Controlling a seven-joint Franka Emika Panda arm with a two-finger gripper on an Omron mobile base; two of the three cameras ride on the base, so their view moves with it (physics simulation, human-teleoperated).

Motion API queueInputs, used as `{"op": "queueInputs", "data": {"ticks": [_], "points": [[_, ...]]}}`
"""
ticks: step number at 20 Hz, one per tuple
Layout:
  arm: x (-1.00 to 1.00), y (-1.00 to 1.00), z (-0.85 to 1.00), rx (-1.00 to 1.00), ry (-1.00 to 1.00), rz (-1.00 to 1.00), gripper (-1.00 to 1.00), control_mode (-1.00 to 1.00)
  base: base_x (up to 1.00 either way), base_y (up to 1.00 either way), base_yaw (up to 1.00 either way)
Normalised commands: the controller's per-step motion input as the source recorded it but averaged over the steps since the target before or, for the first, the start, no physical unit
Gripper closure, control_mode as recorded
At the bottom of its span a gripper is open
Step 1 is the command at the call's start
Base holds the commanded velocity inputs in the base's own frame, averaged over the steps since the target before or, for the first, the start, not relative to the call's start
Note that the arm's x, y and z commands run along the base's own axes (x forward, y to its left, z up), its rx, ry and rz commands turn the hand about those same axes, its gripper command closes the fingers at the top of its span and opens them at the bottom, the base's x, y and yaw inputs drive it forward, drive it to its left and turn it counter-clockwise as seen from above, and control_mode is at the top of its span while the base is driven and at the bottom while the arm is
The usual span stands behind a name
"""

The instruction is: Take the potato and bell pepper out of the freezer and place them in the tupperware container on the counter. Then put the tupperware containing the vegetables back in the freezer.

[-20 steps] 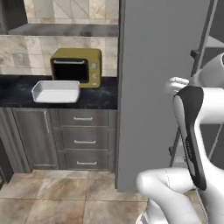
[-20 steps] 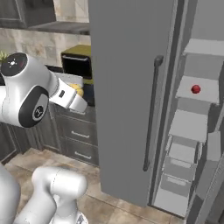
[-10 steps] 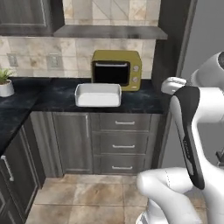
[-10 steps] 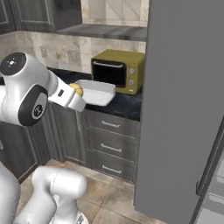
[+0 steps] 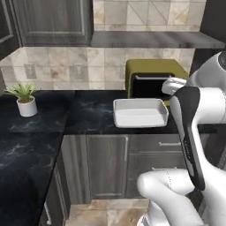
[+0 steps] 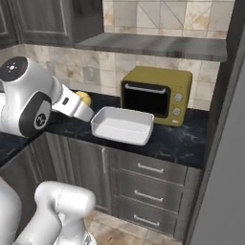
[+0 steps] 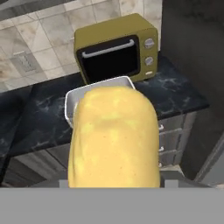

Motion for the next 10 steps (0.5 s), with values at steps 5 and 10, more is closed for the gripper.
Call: {"op": "queueInputs", "data": {"ticks": [5,10], "points": [[0.00,0.00,0.00,0.00,0.00,0.00,1.00,1.00,0.70,0.32,-0.19],[0.00,0.00,0.00,0.00,0.00,0.00,1.00,1.00,0.46,0.10,-0.16]]}}
